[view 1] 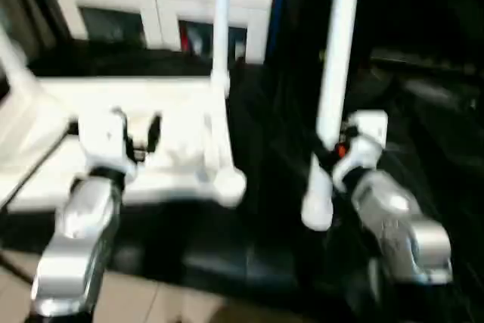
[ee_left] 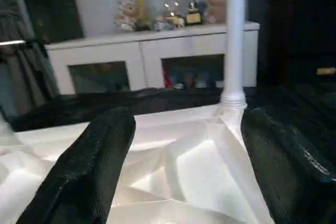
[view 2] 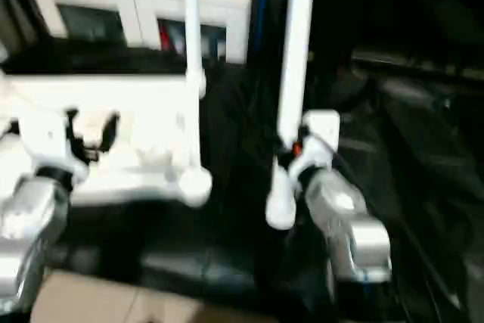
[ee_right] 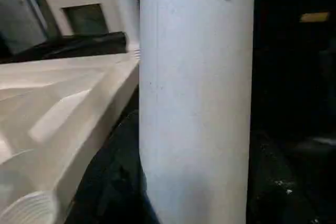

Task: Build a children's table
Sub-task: Rotate table base

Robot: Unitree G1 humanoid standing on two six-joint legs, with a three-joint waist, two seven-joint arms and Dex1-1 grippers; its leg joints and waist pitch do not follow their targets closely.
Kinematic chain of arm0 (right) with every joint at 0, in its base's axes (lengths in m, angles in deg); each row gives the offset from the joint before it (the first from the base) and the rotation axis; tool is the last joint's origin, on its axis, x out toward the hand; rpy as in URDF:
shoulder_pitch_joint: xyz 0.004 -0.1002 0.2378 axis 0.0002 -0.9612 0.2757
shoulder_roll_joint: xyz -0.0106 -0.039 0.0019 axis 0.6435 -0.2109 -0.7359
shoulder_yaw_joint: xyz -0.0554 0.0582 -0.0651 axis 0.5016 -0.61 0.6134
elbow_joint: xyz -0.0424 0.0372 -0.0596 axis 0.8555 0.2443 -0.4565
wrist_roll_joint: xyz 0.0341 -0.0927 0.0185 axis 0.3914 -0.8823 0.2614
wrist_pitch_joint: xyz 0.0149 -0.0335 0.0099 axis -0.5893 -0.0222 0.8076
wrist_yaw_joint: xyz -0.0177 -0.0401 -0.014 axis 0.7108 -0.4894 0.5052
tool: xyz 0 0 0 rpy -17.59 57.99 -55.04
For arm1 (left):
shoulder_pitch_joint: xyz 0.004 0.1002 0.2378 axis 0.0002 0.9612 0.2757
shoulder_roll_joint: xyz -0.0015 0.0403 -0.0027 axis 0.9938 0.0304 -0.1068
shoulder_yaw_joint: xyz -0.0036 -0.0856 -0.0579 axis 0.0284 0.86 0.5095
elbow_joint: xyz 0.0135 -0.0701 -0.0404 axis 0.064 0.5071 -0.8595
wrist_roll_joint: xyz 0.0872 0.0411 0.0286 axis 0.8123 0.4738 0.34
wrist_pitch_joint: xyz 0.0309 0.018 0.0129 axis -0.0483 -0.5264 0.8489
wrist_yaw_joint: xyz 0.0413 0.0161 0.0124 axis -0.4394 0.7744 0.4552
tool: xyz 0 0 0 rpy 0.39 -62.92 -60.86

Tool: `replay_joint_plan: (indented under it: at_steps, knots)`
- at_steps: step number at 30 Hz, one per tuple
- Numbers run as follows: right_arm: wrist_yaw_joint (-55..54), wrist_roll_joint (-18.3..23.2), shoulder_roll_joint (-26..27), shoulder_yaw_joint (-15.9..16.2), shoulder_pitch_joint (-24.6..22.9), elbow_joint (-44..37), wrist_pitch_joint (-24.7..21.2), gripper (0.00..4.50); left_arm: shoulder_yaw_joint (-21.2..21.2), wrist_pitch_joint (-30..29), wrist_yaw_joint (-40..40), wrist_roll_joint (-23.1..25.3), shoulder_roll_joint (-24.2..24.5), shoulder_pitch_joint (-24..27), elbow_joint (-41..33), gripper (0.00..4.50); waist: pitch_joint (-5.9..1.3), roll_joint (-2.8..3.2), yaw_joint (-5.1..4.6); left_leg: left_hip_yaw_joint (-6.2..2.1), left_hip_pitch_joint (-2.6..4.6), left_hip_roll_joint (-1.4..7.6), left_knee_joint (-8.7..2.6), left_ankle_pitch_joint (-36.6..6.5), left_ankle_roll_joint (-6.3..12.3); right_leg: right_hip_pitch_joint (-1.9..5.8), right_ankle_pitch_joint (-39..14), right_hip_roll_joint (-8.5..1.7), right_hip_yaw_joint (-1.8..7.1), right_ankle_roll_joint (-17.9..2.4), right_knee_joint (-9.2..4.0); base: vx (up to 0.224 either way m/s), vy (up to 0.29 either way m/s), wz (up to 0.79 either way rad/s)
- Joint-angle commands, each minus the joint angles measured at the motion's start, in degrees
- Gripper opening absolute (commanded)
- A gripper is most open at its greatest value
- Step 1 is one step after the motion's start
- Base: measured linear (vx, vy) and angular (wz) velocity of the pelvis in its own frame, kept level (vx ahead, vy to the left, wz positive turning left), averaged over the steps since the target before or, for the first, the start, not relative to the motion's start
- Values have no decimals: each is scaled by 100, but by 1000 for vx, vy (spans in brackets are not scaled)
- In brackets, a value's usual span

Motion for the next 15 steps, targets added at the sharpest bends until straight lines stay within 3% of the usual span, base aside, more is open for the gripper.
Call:
replay_joint_plan:
  at_steps: [1, 2, 3, 4, 5, 6, 7, 8, 9, 10, 11, 12, 13, 14, 15]
  knots:
    - [5, -20, 36, 67, 9, -52, -134, 175, 58, -126, -93, -27, 16, -81, -57, 373, -185, -5, 130, 36, -12, -9, -253, -1383, 29, 266, -3405, -743, 521, 501, -1031, 0, 0, 0]
    - [4, -16, 38, 69, -1, -60, -138, 175, 53, -133, -98, -19, 22, -76, -62, 373, -187, -3, 172, 33, -50, -5, -224, -1285, 138, 297, -3400, -840, 594, 427, -1041, 0, 0, 0]
    - [-9, 12, 42, 80, -48, -102, -162, 175, 44, -175, -105, -5, 29, -34, -99, 373, -178, 10, 249, -3, -74, 27, -154, -1091, 313, 316, -3383, -1020, 720, 265, -1084, -33, 88, -2]
    - [-15, 25, 42, 83, -64, -119, -171, 175, 49, -197, -105, -25, 18, -15, -115, 373, -156, -3, 335, -52, -107, 51, 25, -979, 483, 324, -3529, -1285, 894, 211, -1156, -25, 146, 1]
    - [-19, 24, 41, 92, -80, -134, -168, 175, 42, -189, -104, -10, 26, 9, -118, 373, -149, -6, 376, -90, -121, 75, 116, -965, 549, 332, -3685, -1440, 967, 209, -1201, -25, 146, 1]
    - [-22, 14, 45, 99, -94, -143, -166, 175, 38, -174, -110, -12, 31, 30, -114, 373, -128, 41, 413, -173, -92, 137, 139, -1006, 559, 314, -3876, -1522, 979, 35, -1250, -16, 202, 0]
    - [-38, -7, 49, 103, -102, -151, -172, 175, 32, -157, -113, -6, 38, 44, -109, 373, -150, 91, 401, -186, -91, 133, -42, -1047, 624, 346, -3512, -1317, 835, -188, -1177, -3, 243, 2]
    - [-44, -26, 57, 99, -105, -158, -185, 175, 32, -150, -118, -2, 38, 52, -108, 373, -187, 128, 384, -138, -13, 111, -169, -1082, 673, 309, -3149, -1103, 712, -246, -1100, -3, 243, 2]
    - [-46, -39, 65, 93, -105, -168, -189, 175, 47, -155, -104, -22, 7, 51, -101, 373, -307, 257, 246, -15, 258, 36, -392, -972, 909, 162, -1941, -594, 422, -285, -810, 5, 255, 6]
    - [-40, -39, 70, 88, -99, -181, -199, 175, 45, -152, -52, 48, -6, 33, -89, 373, -308, 355, 7, -23, 441, -11, -558, -860, 1332, -96, -920, -82, 64, -175, -328, 8, 261, 10]
    - [-29, -40, 68, 86, -88, -183, -206, 175, 31, -161, -16, 111, -14, 11, -72, 373, -317, 323, -40, -57, 433, 43, -620, -845, 1472, -130, -594, 32, -29, -111, -50, 8, 261, 10]
    - [8, -42, 38, 77, -69, -169, -219, 175, -23, -201, 43, 191, -67, 1, -80, 373, -313, 304, -46, -130, 254, 200, -681, -776, 1399, -129, -192, 8, -43, 44, 177, -20, 240, 6]
    - [16, -43, 30, 75, -69, -164, -219, 175, -26, -197, 58, 194, -89, 7, -88, 373, -297, 277, 12, -186, 120, 355, -704, -1089, 722, -82, 128, -145, 84, 24, 14, -51, 172, 1]
    - [21, -44, 25, 75, -70, -161, -218, 175, -27, -194, 66, 195, -101, 11, -94, 373, -307, 241, -7, -225, 83, 370, -723, -1422, 72, -27, 369, -204, 169, -60, -92, -51, 172, 1]
    - [36, -62, 0, 78, -60, -132, -201, 175, -36, -197, 94, 194, -146, 27, -121, 373, -326, 115, -66, -301, 115, 331, -693, -2178, -866, 85, 585, -429, 335, -217, -307, -62, 117, 2]
